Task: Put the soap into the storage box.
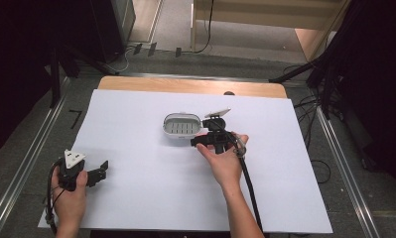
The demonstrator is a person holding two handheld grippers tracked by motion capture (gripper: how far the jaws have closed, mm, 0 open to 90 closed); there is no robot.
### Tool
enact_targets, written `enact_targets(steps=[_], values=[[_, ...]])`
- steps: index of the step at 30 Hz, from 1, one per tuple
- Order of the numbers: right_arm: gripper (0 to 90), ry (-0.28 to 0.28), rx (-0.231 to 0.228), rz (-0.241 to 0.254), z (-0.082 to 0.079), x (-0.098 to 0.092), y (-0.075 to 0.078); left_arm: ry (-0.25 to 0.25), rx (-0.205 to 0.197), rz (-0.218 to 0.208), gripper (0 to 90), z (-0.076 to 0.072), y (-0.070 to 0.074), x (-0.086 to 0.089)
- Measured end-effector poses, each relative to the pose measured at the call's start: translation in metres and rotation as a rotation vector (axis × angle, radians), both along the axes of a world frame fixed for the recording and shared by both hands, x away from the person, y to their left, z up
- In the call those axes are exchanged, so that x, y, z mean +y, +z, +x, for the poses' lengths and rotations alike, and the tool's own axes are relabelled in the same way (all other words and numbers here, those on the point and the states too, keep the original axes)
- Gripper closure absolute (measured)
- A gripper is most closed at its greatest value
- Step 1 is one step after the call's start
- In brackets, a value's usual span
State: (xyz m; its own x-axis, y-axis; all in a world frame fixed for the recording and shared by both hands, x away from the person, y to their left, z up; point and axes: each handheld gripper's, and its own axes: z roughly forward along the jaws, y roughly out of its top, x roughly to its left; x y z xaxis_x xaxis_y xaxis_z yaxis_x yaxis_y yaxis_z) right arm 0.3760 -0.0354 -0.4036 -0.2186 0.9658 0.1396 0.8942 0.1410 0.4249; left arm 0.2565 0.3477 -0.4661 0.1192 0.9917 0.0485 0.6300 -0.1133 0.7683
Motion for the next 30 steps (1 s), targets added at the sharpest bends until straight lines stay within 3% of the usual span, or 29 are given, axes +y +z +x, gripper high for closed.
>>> enact_targets(steps=[13,30], values=[[13.6,0.007,-0.010,0.009,0.007,0.014,0.012,0.001,0.003,0.000,14.7,0.000,0.000,0.000],[13.6,0.031,-0.001,0.012,0.025,0.046,0.015,0.002,0.009,-0.006,14.7,0.001,0.000,0.000]])
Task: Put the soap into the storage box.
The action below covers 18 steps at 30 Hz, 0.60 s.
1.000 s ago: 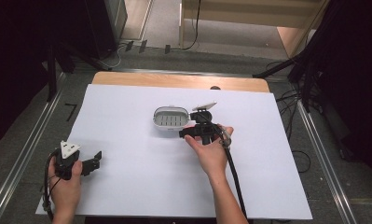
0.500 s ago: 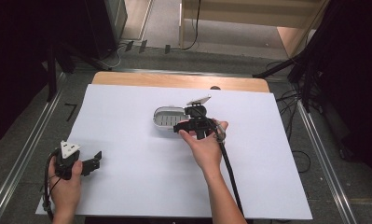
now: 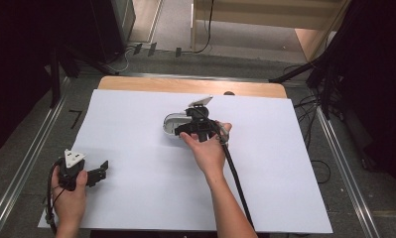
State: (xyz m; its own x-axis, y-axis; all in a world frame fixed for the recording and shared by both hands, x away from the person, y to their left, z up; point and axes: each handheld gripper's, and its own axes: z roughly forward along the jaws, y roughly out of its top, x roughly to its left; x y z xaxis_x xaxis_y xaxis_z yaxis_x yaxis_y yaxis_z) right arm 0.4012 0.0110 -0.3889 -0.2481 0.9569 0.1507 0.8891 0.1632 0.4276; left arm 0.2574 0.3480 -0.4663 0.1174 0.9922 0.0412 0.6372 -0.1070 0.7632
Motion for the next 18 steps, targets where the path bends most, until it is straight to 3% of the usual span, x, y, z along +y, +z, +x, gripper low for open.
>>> enact_targets(steps=[18], values=[[13.6,-0.022,0.004,0.001,0.022,0.030,-0.004,-0.004,0.002,0.001,14.8,0.000,0.000,0.000]])
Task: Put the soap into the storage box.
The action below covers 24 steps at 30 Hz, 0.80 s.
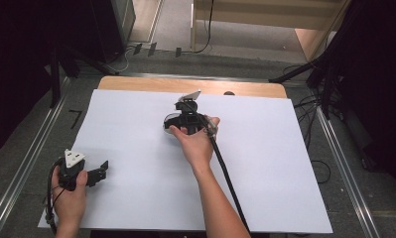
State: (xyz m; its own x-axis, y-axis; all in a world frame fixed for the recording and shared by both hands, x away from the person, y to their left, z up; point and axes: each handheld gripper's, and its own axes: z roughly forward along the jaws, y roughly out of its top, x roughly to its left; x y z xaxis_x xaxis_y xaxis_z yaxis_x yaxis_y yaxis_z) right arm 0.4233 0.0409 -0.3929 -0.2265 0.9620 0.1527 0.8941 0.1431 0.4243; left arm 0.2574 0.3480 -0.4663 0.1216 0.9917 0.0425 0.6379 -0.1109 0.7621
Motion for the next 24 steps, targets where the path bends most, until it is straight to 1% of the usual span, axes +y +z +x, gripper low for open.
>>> enact_targets(steps=[7,14,24], values=[[13.6,-0.025,0.005,0.010,0.008,0.004,-0.003,0.000,0.002,0.002,14.7,0.000,0.000,0.000],[13.6,-0.043,0.029,0.019,0.015,0.005,-0.010,0.000,0.001,0.003,14.8,0.000,0.000,0.000],[13.5,-0.058,0.061,0.014,0.019,0.007,-0.014,0.000,0.000,0.003,14.7,0.000,0.000,0.000]])
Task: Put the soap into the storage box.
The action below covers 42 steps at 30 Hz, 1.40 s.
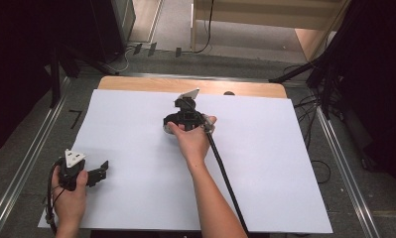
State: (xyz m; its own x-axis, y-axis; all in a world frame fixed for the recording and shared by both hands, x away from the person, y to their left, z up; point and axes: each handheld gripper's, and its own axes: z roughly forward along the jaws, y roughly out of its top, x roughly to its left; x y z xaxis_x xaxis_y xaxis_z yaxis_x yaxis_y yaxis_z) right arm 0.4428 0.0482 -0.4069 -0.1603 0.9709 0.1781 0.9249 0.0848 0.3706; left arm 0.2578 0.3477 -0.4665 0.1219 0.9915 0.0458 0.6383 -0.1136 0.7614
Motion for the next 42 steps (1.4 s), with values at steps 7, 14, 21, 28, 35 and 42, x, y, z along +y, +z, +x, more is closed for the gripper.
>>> enact_targets(steps=[7,14,21,28,35,42], values=[[13.2,-0.017,0.034,0.008,0.003,-0.002,-0.006,0.000,0.001,0.000,14.8,0.000,0.000,0.000],[12.7,-0.017,-0.007,0.003,0.000,-0.001,-0.003,0.000,0.002,-0.001,14.8,0.000,0.000,0.000],[6.7,-0.025,-0.046,0.036,-0.004,-0.006,0.004,0.001,0.003,0.001,14.8,0.000,0.000,0.000],[5.1,-0.037,-0.074,0.049,-0.006,-0.016,0.015,0.001,0.010,0.009,14.7,0.000,0.000,-0.001],[5.1,-0.060,-0.089,0.030,-0.008,-0.034,0.017,-0.003,0.011,0.014,14.8,0.001,0.000,-0.001],[5.1,-0.088,-0.084,0.027,-0.010,-0.053,0.016,0.001,0.013,0.016,14.7,0.001,-0.001,-0.002]])
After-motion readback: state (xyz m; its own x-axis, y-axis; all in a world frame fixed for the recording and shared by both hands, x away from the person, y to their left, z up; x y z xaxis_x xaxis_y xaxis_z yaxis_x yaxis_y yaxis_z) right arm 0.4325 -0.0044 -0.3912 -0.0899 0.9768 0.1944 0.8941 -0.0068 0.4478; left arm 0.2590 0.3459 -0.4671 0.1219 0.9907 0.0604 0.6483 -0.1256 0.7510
